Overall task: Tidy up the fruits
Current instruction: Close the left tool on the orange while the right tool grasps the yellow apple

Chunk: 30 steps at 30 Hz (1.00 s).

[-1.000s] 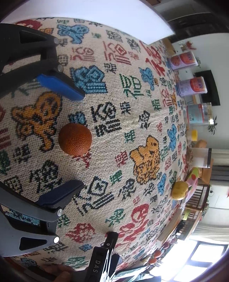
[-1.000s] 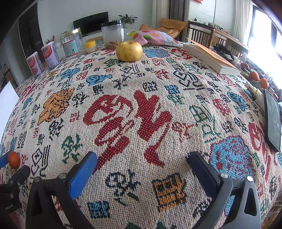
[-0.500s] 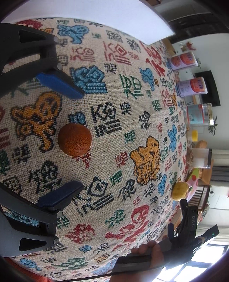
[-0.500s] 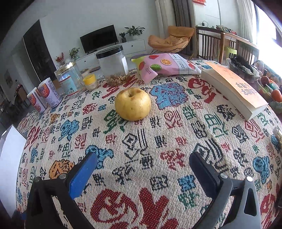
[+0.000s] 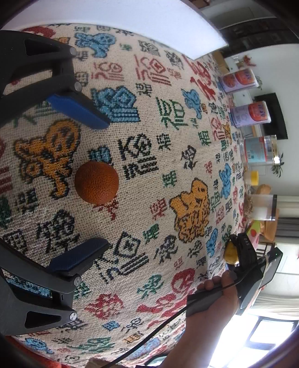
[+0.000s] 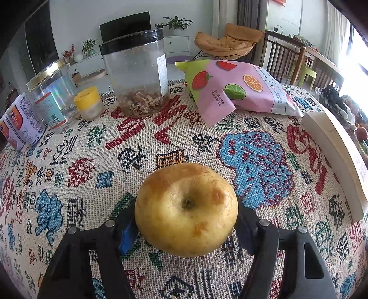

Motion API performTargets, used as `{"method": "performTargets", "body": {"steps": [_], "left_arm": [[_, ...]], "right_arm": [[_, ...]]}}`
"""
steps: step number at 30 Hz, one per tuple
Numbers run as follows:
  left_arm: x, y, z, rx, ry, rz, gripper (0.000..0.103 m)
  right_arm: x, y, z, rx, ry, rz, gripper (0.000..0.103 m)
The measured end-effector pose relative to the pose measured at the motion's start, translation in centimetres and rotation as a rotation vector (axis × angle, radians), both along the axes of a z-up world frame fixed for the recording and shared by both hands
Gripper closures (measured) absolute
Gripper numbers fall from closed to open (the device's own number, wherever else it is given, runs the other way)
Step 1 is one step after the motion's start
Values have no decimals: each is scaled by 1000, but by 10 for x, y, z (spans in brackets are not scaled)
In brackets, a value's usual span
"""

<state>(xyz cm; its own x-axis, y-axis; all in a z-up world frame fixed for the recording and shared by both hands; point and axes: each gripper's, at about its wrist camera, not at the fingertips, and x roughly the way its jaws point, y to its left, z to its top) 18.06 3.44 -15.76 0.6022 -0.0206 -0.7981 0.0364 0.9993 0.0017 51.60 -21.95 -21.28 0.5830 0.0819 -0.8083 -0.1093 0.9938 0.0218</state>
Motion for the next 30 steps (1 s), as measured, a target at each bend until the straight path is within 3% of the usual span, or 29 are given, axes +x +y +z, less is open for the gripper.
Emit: {"method": "performTargets", "body": {"steps": [5, 10, 20, 25, 30], "left_arm": [[0, 0, 0, 0, 0, 0, 6], [0, 0, 0, 0, 0, 0, 6], [0, 0, 0, 0, 0, 1, 6], [0, 0, 0, 0, 0, 1, 6], [0, 0, 0, 0, 0, 2, 6]], "right_arm": [[-19, -7, 7, 79, 10, 29, 33], [-66, -15, 15, 170, 19, 79, 33], [-217, -22, 38, 283, 16, 209, 33], [-282, -6, 24, 119, -28, 181, 33], [-290, -2, -4, 70, -7, 154, 32]]}}
